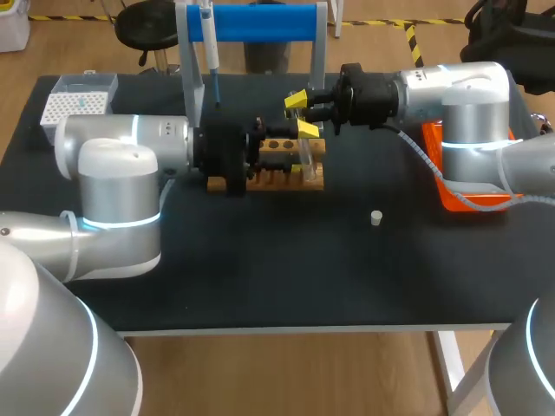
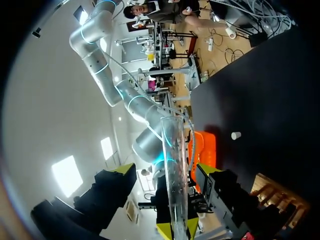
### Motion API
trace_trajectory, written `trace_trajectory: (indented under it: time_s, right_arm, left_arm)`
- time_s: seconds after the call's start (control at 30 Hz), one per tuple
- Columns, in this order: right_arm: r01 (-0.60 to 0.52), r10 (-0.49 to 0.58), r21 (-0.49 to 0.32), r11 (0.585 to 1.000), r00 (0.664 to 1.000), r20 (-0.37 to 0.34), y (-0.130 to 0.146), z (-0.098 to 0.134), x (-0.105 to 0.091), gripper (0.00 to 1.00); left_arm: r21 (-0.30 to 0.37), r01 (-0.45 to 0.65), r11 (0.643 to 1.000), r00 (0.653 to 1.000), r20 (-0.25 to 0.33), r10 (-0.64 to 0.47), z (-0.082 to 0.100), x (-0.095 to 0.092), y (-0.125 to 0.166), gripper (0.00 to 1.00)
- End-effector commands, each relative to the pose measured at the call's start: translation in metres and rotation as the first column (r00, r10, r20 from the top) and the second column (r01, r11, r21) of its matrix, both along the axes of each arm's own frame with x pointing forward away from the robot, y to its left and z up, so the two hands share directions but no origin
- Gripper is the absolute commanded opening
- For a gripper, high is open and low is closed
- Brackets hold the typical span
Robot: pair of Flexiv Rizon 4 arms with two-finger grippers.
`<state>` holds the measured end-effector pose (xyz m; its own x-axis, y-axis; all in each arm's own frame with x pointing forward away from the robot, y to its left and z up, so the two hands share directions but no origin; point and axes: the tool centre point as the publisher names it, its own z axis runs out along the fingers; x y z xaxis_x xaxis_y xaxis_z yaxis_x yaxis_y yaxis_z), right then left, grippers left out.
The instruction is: Invert the test tube, pick up the pipette, mount the tip to pipette, aspirate from beaker and dispense into the tube, eject the tip, return the pipette, and cap with the stopper.
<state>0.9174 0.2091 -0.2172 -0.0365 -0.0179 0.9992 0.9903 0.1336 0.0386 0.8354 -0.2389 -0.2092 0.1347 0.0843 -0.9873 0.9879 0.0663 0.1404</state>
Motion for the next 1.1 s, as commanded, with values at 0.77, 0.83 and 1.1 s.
trace_trajectory:
  time_s: [0.77,0.83,1.1]
  right_arm:
    - [-0.001,0.001,-0.003,1.000,1.000,0.001,-0.0004,0.0007,0.0003,0.00]
    - [-0.001,0.001,-0.003,1.000,1.000,0.001,-0.0004,0.0007,0.0003,0.00]
    - [-0.001,0.001,-0.003,1.000,1.000,0.001,-0.0004,0.0007,0.0003,0.00]
  left_arm:
    - [0.015,-0.004,1.000,0.999,-0.048,0.004,-0.0018,0.0012,-0.0045,0.50]
    - [0.013,-0.006,1.000,0.999,-0.049,0.007,-0.0019,0.0011,-0.0045,0.49]
    - [0.005,-0.013,1.000,0.999,-0.050,0.013,-0.0029,0.0004,-0.0050,0.47]
